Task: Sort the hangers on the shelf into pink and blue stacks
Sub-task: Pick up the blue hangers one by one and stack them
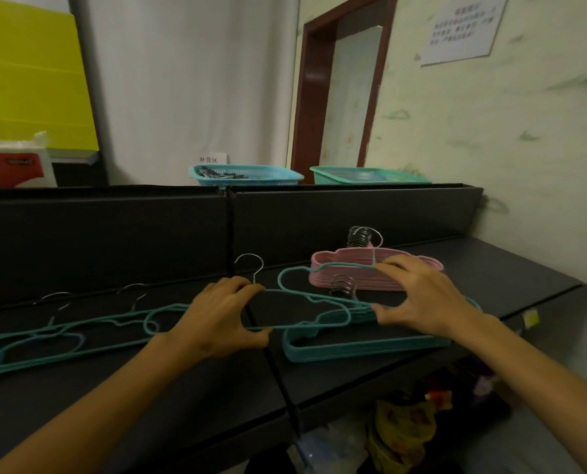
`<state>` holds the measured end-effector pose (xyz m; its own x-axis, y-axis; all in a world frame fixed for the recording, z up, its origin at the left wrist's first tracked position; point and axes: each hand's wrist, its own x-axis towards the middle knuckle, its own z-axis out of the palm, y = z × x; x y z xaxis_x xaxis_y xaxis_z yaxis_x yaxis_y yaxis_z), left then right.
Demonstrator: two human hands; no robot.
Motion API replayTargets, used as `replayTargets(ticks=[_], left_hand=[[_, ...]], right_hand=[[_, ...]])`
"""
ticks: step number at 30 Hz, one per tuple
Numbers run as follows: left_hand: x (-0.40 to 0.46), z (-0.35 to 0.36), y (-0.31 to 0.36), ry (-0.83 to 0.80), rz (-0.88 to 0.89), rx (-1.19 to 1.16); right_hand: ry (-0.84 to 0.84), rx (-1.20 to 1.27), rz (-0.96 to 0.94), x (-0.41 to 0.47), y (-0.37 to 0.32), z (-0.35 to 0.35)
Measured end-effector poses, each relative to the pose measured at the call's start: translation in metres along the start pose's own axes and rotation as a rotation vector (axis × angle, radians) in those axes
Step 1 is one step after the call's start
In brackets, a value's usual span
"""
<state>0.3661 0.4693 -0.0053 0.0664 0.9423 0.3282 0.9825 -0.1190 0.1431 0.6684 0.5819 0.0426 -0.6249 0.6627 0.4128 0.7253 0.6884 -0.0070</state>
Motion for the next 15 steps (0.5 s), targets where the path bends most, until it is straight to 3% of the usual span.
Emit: replayTargets(ticks=[7,15], left_hand=[[0.048,0.035,0.077,0.06,0.042,-0.036],[0.076,0.07,0.134,-0.009,0.034,-0.048]], right_hand=[[0.063,0.059,0.012,0.002,0.077,-0.009],[0.018,0.091,-0.035,-0.007,0.145,-0.005]])
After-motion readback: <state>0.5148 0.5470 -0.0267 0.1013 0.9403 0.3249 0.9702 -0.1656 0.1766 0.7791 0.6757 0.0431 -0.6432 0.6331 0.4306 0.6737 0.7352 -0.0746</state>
